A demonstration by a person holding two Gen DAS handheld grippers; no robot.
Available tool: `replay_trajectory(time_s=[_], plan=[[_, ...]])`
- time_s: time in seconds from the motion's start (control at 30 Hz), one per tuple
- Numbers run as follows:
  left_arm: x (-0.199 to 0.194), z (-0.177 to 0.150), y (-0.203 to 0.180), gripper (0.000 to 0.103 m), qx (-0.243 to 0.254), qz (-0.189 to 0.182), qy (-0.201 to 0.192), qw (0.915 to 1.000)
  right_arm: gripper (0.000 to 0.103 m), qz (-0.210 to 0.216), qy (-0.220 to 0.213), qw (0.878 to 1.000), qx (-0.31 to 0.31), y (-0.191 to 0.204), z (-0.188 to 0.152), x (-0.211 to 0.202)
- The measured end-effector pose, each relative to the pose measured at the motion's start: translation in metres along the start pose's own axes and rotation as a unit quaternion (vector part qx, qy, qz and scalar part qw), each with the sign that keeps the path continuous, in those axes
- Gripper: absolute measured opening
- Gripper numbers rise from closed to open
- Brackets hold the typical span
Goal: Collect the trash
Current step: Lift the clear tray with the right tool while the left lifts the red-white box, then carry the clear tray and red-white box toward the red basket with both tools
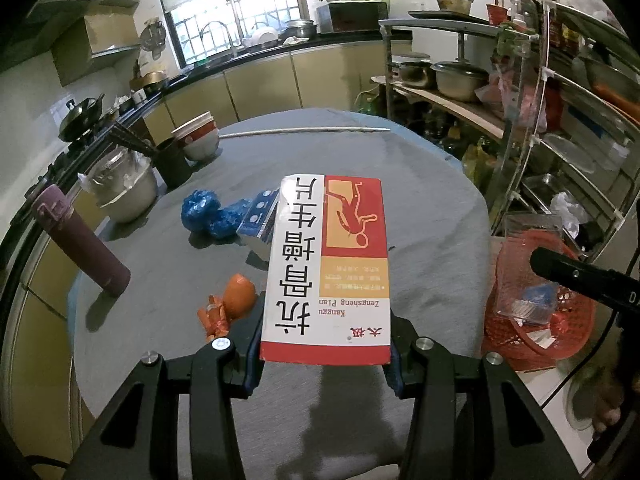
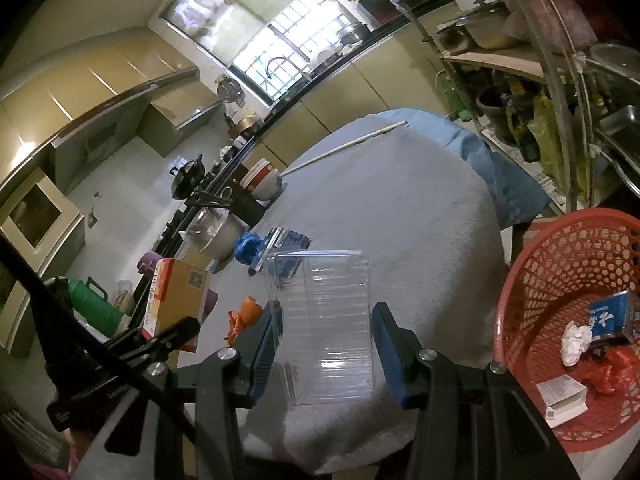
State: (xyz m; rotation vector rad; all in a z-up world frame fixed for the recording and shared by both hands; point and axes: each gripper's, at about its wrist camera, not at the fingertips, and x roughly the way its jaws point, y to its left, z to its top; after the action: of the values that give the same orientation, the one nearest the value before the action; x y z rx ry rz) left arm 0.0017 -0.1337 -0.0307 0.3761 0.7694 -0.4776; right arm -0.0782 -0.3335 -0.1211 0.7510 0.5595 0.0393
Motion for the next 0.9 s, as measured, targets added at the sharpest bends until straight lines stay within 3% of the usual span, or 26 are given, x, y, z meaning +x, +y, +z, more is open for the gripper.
replay_trajectory(time_s=[0.9], plan=[[-0.006, 0.006, -0.021, 0.05, 0.03, -0.012, -0.012, 0.9994, 0.049, -0.01, -0.016, 1.0, 0.01, -0.006, 0.003, -0.017]])
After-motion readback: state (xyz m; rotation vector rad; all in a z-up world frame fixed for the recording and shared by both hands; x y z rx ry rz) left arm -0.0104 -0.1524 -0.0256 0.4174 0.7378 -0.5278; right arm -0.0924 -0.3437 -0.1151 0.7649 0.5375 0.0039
